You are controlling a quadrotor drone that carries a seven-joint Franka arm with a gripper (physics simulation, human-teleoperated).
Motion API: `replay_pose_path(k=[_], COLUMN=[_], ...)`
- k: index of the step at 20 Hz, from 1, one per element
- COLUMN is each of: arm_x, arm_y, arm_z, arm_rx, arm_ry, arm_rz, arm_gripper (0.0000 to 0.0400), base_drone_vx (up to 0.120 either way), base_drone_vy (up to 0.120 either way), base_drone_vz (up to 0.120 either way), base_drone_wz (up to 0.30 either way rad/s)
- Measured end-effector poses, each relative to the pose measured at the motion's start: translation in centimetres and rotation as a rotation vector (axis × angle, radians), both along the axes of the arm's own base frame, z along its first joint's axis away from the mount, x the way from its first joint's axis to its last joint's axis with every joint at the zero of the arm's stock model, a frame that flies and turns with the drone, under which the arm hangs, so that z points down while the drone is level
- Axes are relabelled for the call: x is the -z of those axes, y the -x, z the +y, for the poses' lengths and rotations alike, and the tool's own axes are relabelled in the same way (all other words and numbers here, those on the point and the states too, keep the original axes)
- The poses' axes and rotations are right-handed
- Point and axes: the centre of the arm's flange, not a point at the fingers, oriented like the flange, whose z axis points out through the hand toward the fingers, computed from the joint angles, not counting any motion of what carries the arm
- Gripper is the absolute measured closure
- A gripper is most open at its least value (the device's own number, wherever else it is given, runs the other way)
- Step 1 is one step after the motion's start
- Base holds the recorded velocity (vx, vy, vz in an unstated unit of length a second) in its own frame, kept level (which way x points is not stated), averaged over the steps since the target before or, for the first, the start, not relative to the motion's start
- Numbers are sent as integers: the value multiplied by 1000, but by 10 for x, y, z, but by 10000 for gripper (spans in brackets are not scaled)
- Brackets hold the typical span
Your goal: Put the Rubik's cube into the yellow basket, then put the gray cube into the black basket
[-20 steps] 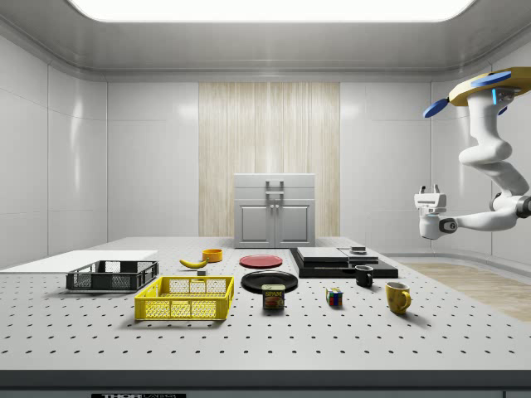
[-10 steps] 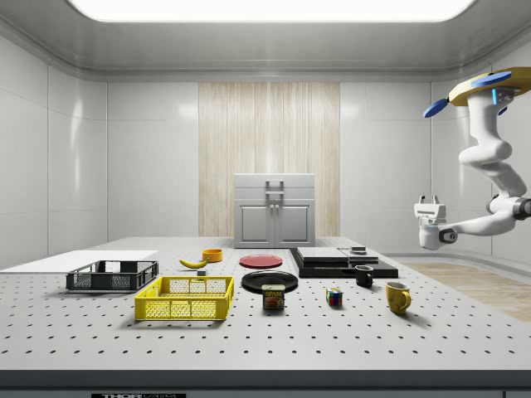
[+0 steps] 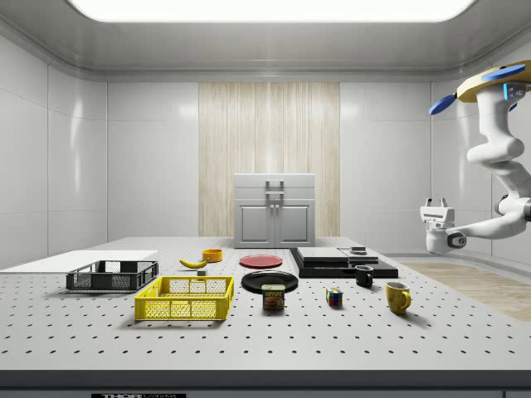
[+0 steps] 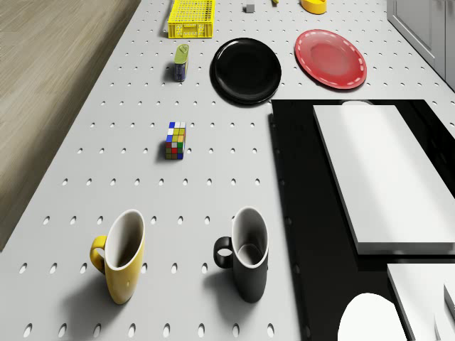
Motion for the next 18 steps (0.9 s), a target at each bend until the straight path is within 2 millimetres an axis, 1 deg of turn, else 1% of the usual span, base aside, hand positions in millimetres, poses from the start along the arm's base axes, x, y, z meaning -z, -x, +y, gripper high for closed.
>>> replay_pose_path(k=[5, 18], arm_x=[-1, -1], arm_y=[0, 1], arm_z=[0, 0], arm_rx=[0, 0], arm_ry=[0, 4], arm_rz=[-4, -14], arm_gripper=[0, 0], base_drone_vx=[8, 120], base_drone_vy=[120, 120], base_drone_vz=[0, 0], base_drone_wz=[0, 0])
